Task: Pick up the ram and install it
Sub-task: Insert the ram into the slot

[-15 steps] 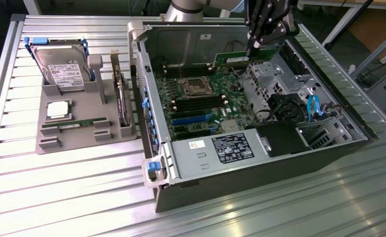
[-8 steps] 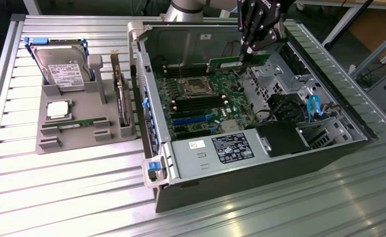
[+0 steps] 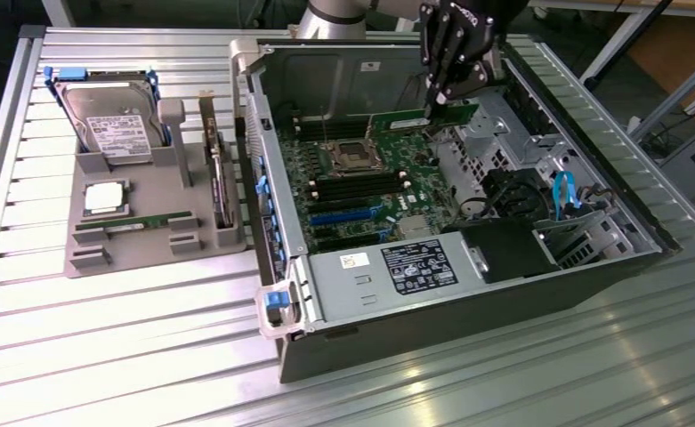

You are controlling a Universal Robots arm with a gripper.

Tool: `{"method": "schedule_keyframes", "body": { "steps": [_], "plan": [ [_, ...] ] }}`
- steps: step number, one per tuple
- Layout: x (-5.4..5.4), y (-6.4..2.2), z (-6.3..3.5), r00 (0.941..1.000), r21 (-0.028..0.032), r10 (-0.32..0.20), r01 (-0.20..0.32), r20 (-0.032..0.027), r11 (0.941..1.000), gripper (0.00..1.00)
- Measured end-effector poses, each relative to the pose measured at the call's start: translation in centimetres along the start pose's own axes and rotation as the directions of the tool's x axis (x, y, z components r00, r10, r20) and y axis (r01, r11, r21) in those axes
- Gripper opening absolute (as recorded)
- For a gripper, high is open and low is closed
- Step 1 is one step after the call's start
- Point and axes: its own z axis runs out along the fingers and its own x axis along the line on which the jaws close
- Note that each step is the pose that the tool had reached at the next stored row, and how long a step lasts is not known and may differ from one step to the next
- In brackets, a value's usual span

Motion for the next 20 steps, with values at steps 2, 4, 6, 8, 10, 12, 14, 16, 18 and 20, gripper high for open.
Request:
{"method": "schedule_keyframes", "body": {
  "steps": [2, 4, 6, 8, 10, 12, 14, 16, 18, 20],
  "plan": [
    [0.0, 0.06, 0.14, 1.0000, 0.0000, 0.000, 0.000, -0.0001, 1.0000, 0.13],
    [0.0, 0.13, 0.33, 1.0000, 0.0000, 0.000, 0.000, 0.0000, 1.0000, 0.13],
    [0.0, 0.19, 0.63, 1.0000, 0.0001, 0.000, 0.000, 0.0001, 1.0000, 0.13],
    [0.0, 0.20, 0.91, 1.0000, 0.0001, 0.000, 0.000, 0.0001, 1.0000, 0.13],
    [0.0, 0.20, 1.10, 1.0000, 0.0000, 0.000, 0.000, 0.0001, 1.0000, 0.13],
    [0.0, 0.20, 1.28, 1.0000, 0.0000, 0.000, 0.000, 0.0000, 1.0000, 0.13],
    [0.0, 0.20, 1.44, 1.0000, 0.0000, 0.000, 0.000, 0.0000, 1.0000, 0.13],
    [0.0, 0.21, 1.63, 1.0000, 0.0000, 0.000, 0.000, 0.0000, 1.0000, 0.13],
    [-0.1, 0.21, 1.95, 1.0000, 0.0000, 0.000, 0.000, 0.0001, 1.0000, 0.13],
    [-0.1, 0.21, 2.28, 1.0000, 0.0000, 0.000, 0.000, 0.0000, 1.0000, 0.13]
  ]
}}
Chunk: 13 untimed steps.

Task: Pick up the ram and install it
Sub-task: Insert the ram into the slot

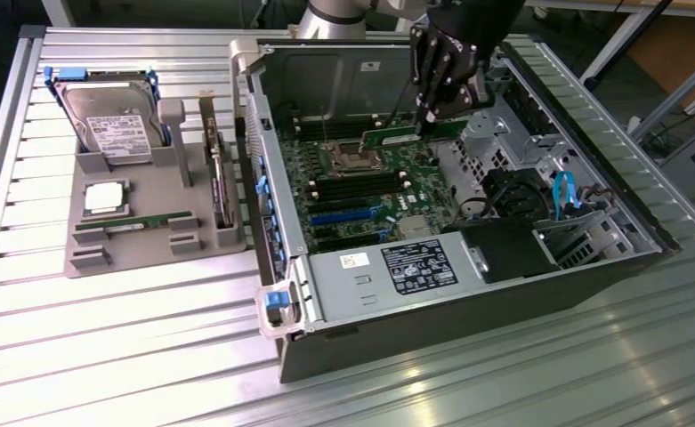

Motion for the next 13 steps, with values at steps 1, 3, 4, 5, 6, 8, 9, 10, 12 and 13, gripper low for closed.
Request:
{"method": "schedule_keyframes", "body": {
  "steps": [1, 3, 4, 5, 6, 8, 9, 10, 12, 13],
  "plan": [
    [0.0, 0.00, 0.09, 1.0000, 0.0000, 0.000, 0.000, 0.0000, 1.0000, 0.13],
    [0.0, 0.00, 0.27, 1.0000, 0.0000, 0.000, 0.000, 0.0000, 1.0000, 0.13],
    [0.0, 0.00, 0.34, 1.0000, 0.0000, 0.000, 0.000, 0.0000, 1.0000, 0.13],
    [0.0, 0.01, 0.48, 1.0000, 0.0001, 0.000, 0.000, 0.0000, 1.0000, 0.13],
    [0.0, 0.01, 0.61, 1.0000, 0.0000, 0.000, 0.000, 0.0000, 1.0000, 0.13],
    [0.0, 0.01, 0.85, 1.0000, 0.0000, 0.000, 0.000, 0.0000, 1.0000, 0.13],
    [0.0, 0.01, 0.92, 1.0000, 0.0000, 0.000, 0.000, 0.0000, 1.0000, 0.13],
    [0.0, 0.01, 1.01, 1.0000, 0.0000, 0.000, 0.000, 0.0000, 1.0000, 0.13],
    [0.0, 0.02, 1.31, 1.0000, 0.0001, 0.000, 0.000, 0.0001, 1.0000, 0.13],
    [0.0, 0.02, 1.49, 1.0000, 0.0000, 0.000, 0.000, 0.0000, 1.0000, 0.13]
  ]
}}
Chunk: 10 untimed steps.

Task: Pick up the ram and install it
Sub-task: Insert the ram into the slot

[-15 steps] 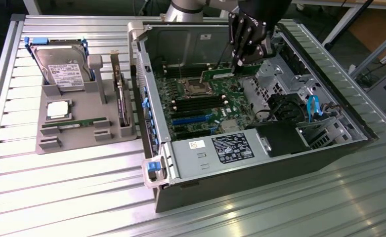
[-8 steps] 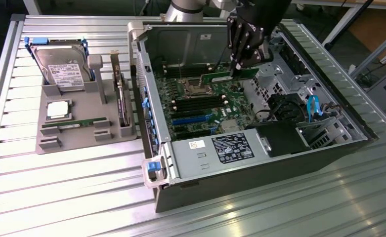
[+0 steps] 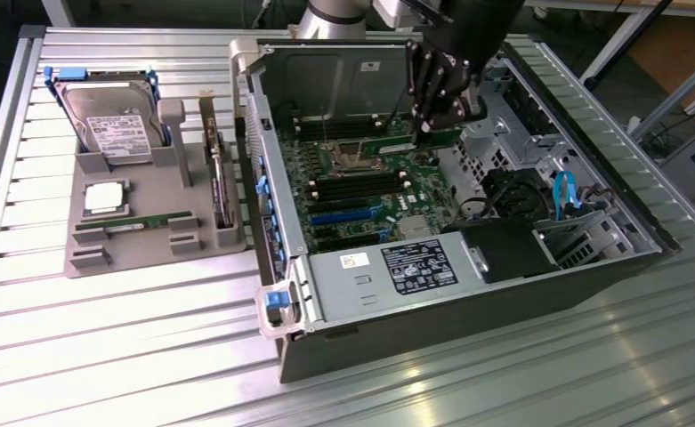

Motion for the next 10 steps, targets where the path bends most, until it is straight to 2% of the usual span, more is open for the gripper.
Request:
{"method": "schedule_keyframes", "body": {
  "steps": [3, 10],
  "plan": [
    [-0.1, 0.00, 0.90, 1.0000, 0.0000, 0.000, 0.000, 0.0000, 1.0000, 0.13],
    [-0.2, 0.02, 2.18, 1.0000, 0.0000, 0.000, 0.000, 0.0000, 1.0000, 0.13]
  ]
}}
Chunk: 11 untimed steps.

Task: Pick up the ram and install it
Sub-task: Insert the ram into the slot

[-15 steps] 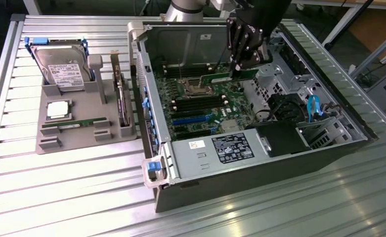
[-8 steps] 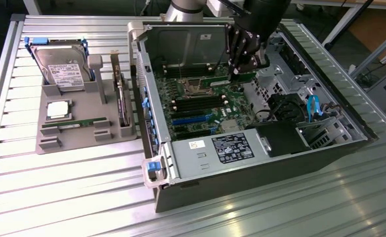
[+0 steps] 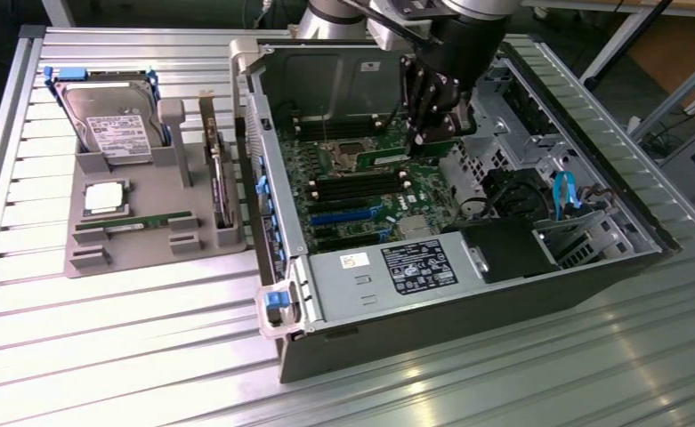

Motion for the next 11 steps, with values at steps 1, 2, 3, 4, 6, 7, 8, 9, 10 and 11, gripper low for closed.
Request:
{"method": "schedule_keyframes", "body": {
  "steps": [1, 2, 3, 4, 6, 7, 8, 9, 10, 11],
  "plan": [
    [0.0, 0.01, 0.24, 1.0000, 0.0000, 0.000, 0.000, 0.0000, 1.0000, 0.13],
    [-0.1, 0.01, 0.36, 1.0000, -0.0001, 0.000, 0.000, -0.0002, 1.0000, 0.13],
    [-0.1, 0.01, 0.41, 1.0000, -0.0001, 0.000, 0.000, -0.0001, 1.0000, 0.13],
    [-0.8, -0.04, 0.65, 1.0000, 0.0000, 0.000, 0.000, 0.0001, 1.0000, 0.13],
    [-1.4, -0.13, 0.91, 1.0000, 0.0000, 0.000, 0.000, 0.0000, 1.0000, 0.13],
    [-1.6, -0.18, 1.02, 1.0000, 0.0000, 0.000, 0.000, 0.0000, 1.0000, 0.13],
    [-1.6, -0.21, 1.09, 1.0000, 0.0000, 0.000, 0.000, 0.0000, 1.0000, 0.13],
    [-1.7, -0.27, 1.22, 1.0000, -0.0002, 0.000, 0.000, 0.0002, 1.0000, 0.13],
    [-1.8, -0.37, 1.42, 1.0000, -0.0007, 0.000, 0.000, 0.0000, 1.0000, 0.13],
    [-1.8, -0.46, 1.56, 1.0000, -0.0010, 0.000, 0.000, 0.0000, 1.0000, 0.13]
  ]
}}
